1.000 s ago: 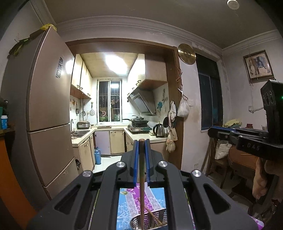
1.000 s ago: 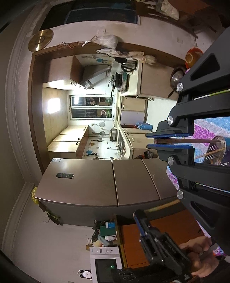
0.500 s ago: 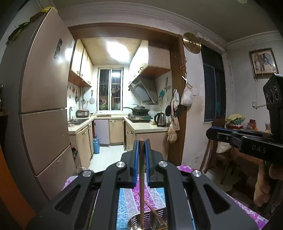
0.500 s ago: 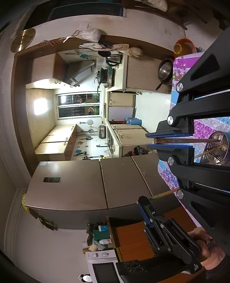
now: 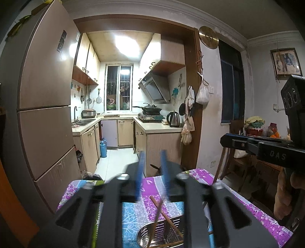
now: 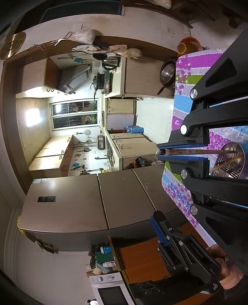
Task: Organize utensils
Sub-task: 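Open the left gripper into the holder while the right gripper releases its chopstick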
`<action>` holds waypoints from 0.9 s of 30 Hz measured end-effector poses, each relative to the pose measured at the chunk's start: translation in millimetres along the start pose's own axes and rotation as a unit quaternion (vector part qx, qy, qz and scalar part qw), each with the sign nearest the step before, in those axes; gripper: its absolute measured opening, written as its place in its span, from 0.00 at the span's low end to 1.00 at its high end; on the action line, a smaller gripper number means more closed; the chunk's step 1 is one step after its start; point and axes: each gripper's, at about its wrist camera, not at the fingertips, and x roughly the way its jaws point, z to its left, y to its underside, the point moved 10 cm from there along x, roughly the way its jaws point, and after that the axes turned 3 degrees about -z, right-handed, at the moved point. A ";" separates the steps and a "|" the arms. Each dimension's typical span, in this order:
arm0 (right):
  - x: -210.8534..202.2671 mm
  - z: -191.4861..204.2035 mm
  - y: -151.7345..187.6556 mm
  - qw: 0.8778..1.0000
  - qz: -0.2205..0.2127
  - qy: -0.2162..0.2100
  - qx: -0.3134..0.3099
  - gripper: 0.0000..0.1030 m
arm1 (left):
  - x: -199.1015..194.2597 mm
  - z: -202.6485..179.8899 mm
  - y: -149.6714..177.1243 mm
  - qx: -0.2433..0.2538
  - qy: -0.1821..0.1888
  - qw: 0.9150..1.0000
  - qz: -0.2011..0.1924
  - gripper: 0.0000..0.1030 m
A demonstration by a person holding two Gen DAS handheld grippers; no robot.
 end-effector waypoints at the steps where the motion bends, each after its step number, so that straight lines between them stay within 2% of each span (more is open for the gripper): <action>1: 0.0 -0.4 0.4 1.000 0.001 0.001 0.001 0.08 | -0.5 0.7 0.0 0.000 -0.002 1.000 -0.001 0.32; 5: -5.5 -6.2 -0.6 1.000 -0.003 0.004 0.007 0.08 | -4.1 2.2 -0.1 0.005 -0.006 1.000 0.000 0.32; 9: -26.7 -14.7 -5.8 1.000 -0.020 0.012 0.015 0.08 | -26.2 5.9 -2.6 0.009 -0.009 1.000 -0.002 0.32; 12: -57.4 -19.4 -5.6 0.999 -0.039 0.017 0.013 0.10 | -63.7 2.7 1.8 0.017 -0.004 1.000 -0.007 0.43; 14: -85.0 -19.9 -0.2 0.998 -0.053 0.020 0.010 0.16 | -94.8 -5.2 12.4 0.029 0.008 0.999 -0.012 0.48; 16: -119.5 -16.8 12.8 0.997 -0.070 0.022 0.005 0.21 | -125.8 -14.5 33.3 0.040 0.021 0.999 -0.005 0.53; 19: -157.8 -11.2 42.8 0.997 -0.078 0.021 0.007 0.27 | -164.8 -35.7 81.4 0.053 0.057 0.997 0.025 0.53; 22: -190.9 1.2 90.4 0.997 -0.070 0.019 0.010 0.28 | -193.4 -58.4 146.7 0.065 0.093 0.991 0.076 0.53; 25: -213.3 21.2 150.3 0.999 -0.044 0.017 0.011 0.28 | -213.4 -62.7 199.8 0.071 0.096 0.986 0.114 0.53; 27: -227.9 39.0 198.7 0.999 -0.024 0.025 0.009 0.28 | -228.9 -53.8 227.8 0.049 0.090 0.986 0.134 0.53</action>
